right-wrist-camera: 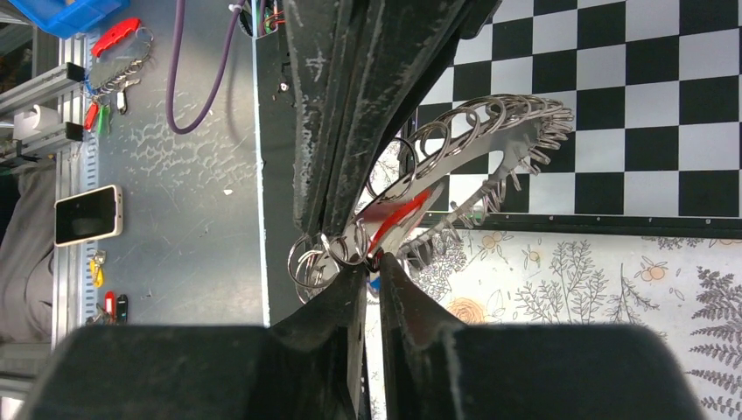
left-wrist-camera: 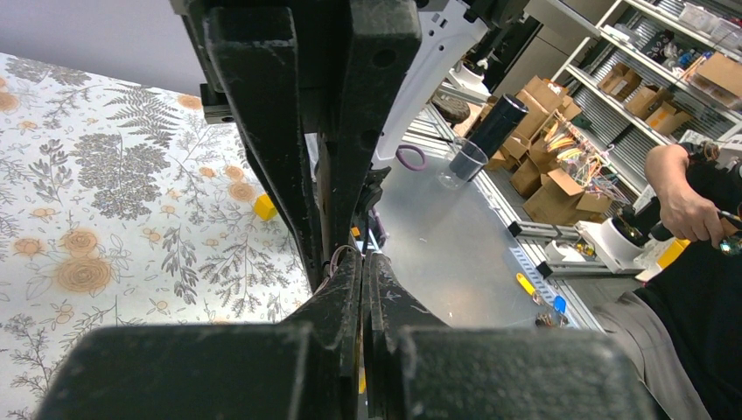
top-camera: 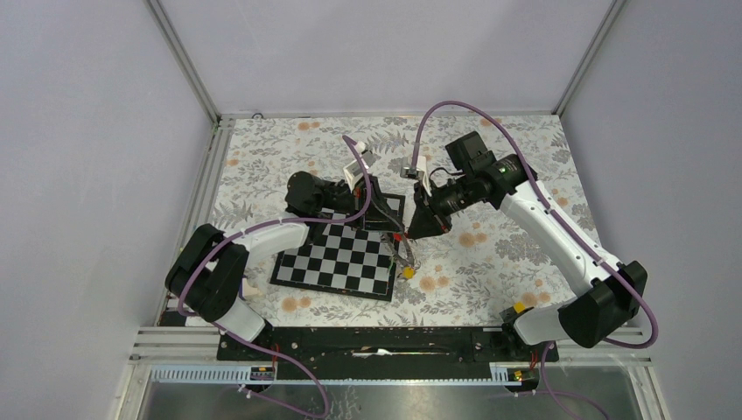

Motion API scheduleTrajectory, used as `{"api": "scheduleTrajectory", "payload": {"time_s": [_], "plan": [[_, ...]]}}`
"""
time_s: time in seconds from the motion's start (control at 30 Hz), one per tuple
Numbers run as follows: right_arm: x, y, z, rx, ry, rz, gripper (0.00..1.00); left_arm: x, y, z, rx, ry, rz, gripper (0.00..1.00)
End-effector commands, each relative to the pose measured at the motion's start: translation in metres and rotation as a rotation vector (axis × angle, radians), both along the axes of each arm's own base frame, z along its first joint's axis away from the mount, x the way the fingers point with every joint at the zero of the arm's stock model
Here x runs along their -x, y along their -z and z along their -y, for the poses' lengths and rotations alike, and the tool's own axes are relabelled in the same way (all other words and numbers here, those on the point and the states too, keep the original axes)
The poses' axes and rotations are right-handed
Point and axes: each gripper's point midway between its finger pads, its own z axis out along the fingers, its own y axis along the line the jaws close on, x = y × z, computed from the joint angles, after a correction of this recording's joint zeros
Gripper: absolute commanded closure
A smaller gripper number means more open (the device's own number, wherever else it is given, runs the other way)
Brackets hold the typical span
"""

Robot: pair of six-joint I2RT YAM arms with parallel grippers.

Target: Put the keys on the keyring

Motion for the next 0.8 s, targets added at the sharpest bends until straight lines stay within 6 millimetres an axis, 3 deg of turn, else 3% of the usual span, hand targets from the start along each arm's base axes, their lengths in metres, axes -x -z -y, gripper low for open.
{"api": "scheduleTrajectory", "payload": {"time_s": [0.0, 0.4, 0.77], "plan": [[0.000, -0.013, -0.009, -0.070, -0.029, 0.007, 0.81, 0.010, -0.018, 0.004, 0.048, 0.044, 0.116, 1.00], [0.000, -0.018, 0.007, -0.021, 0.010, 0.116, 0.64, 0.007, -0.019, 0.004, 0.044, 0.045, 0.117, 1.00], [0.005, -0.026, 0.011, -0.045, -0.004, 0.134, 0.67, 0.008, -0.023, 0.003, 0.048, 0.057, 0.118, 1.00]]}}
